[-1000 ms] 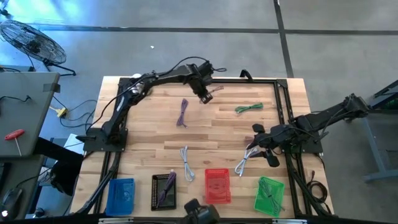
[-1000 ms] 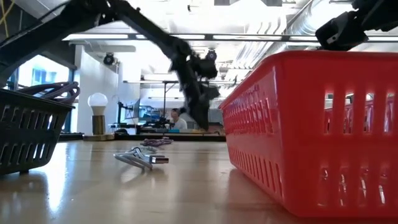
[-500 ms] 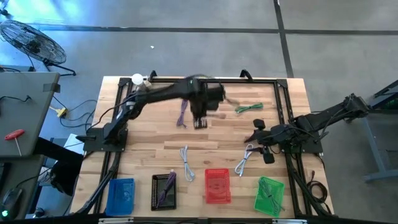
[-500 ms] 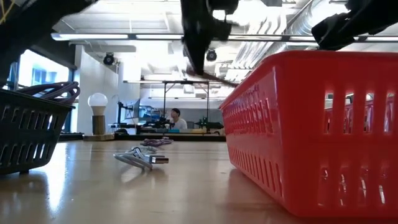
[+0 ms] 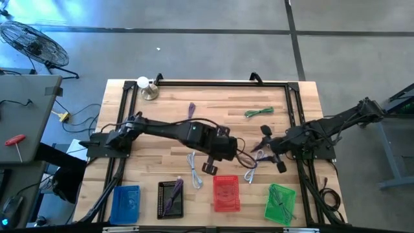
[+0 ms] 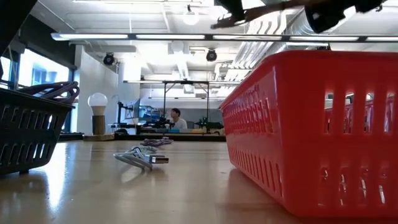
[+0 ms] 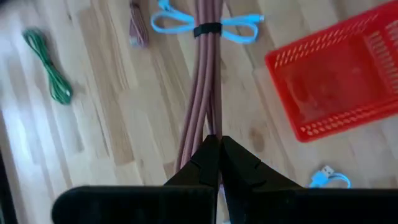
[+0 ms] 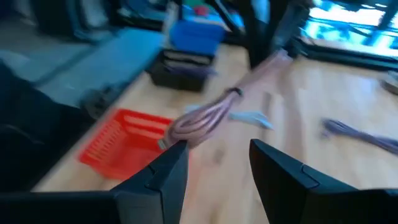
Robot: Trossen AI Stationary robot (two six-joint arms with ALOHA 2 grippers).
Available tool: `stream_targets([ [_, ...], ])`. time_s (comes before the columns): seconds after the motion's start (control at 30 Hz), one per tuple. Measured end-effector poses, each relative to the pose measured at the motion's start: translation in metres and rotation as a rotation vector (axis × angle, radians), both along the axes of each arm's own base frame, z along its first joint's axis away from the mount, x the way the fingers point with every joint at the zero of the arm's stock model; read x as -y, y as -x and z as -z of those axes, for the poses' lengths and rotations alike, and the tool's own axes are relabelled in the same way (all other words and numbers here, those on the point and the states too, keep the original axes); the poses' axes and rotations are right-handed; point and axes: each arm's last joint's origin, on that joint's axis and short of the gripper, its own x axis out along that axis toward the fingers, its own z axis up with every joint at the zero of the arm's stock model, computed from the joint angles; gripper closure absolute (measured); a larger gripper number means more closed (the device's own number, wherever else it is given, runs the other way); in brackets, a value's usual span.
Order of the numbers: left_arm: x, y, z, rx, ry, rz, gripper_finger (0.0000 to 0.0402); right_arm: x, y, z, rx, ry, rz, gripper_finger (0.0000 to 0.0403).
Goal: Pick & Place USB Port
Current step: Put the top pink charger cable into the red bin
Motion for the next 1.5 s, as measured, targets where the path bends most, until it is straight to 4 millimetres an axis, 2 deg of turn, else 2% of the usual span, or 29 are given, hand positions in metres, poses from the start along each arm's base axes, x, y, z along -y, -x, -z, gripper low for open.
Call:
stream_targets([
  [0.17,0.001,-0.009,-0.001,0.077,0.013,-0.004,0.0401,-0.004,0.0,-0.002,0.003,-0.073,-0.11,0.024],
  [0.27,0.001,-0.013,-0.004,0.129,0.024,0.015,0.0402,-0.005,-0.002,-0.003,0.011,-0.076,-0.114,0.024],
  [0.7,0.009,-0.032,0.008,0.192,0.079,0.089,0.0401,-0.011,-0.017,0.004,0.025,-0.023,-0.156,0.0246],
  [0.83,0.009,-0.032,0.01,0.182,0.078,0.089,0.0401,-0.011,-0.019,0.007,0.025,0.014,-0.164,0.0287],
  [1.03,0.009,-0.034,0.008,0.211,0.088,0.085,0.0401,-0.012,-0.018,0.006,0.037,0.026,-0.195,0.0385],
  [1.1,0.01,-0.035,0.008,0.22,0.092,0.087,0.0401,-0.012,-0.018,0.006,0.044,0.031,-0.207,0.0397],
  [1.37,0.01,-0.035,0.008,0.22,0.112,0.09,0.0401,-0.013,-0.018,0.005,0.018,-0.046,-0.201,0.0352],
  [1.5,0.01,-0.035,0.008,0.22,0.118,0.081,0.0401,-0.015,-0.017,0.005,0.034,-0.011,-0.231,0.0319],
])
